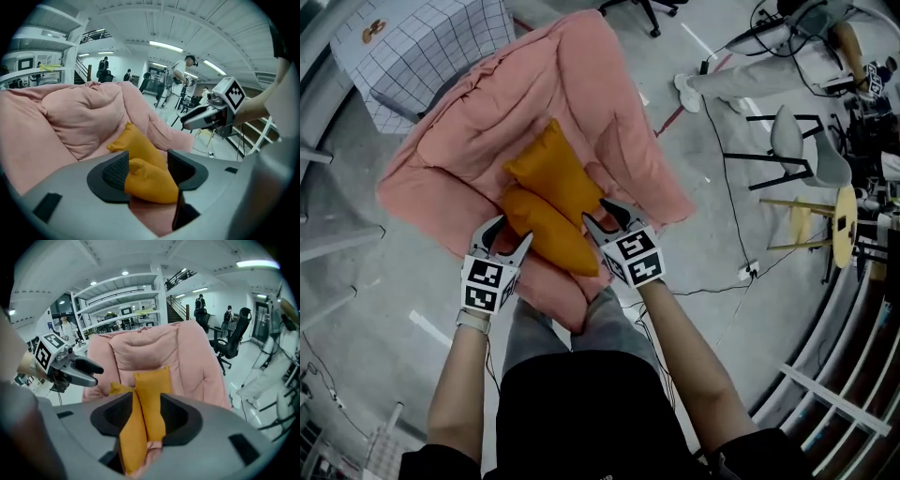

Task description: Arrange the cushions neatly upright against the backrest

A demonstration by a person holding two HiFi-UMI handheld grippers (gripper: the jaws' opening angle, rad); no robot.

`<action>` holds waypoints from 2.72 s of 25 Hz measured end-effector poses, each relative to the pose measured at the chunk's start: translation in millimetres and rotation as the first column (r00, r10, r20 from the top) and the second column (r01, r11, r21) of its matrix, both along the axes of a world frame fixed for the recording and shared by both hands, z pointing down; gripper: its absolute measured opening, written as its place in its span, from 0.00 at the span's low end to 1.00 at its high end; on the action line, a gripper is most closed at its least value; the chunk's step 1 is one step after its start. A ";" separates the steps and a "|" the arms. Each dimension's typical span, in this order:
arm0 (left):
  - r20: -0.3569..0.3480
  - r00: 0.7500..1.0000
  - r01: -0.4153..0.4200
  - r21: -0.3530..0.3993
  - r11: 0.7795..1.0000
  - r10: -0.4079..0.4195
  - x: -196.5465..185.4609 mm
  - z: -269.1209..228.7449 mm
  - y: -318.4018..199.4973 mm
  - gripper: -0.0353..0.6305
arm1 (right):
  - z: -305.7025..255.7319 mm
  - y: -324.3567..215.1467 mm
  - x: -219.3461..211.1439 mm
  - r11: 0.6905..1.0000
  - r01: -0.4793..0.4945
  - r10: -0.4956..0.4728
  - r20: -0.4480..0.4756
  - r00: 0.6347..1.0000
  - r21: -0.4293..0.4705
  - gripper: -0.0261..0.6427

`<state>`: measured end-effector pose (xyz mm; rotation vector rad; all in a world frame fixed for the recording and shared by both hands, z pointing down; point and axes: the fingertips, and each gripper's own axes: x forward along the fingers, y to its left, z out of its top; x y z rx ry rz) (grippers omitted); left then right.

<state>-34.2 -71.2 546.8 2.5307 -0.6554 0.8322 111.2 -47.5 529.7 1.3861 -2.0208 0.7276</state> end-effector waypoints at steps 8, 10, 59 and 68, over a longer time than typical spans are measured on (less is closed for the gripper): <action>0.097 0.994 0.062 -0.063 0.996 -0.056 7.9 47.6 -15.5 0.45 | 78.5 -21.9 22.2 0.992 0.059 -0.060 -0.001 0.998 -0.114 0.42; 0.108 0.992 0.078 -0.088 0.993 -0.068 6.7 57.1 -18.3 0.45 | 99.2 -30.4 23.7 0.987 0.068 -0.068 0.004 0.998 -0.147 0.43; 0.110 0.994 -0.022 -0.030 0.999 0.026 -67.3 -65.3 70.8 0.15 | 135.9 -43.8 53.0 0.944 -0.226 0.248 0.065 0.967 -0.241 0.29; 0.152 0.988 0.006 0.122 0.993 -0.025 -116.9 -144.0 61.4 0.15 | 126.1 -17.0 62.7 0.860 -0.416 0.474 0.160 0.866 -0.297 0.27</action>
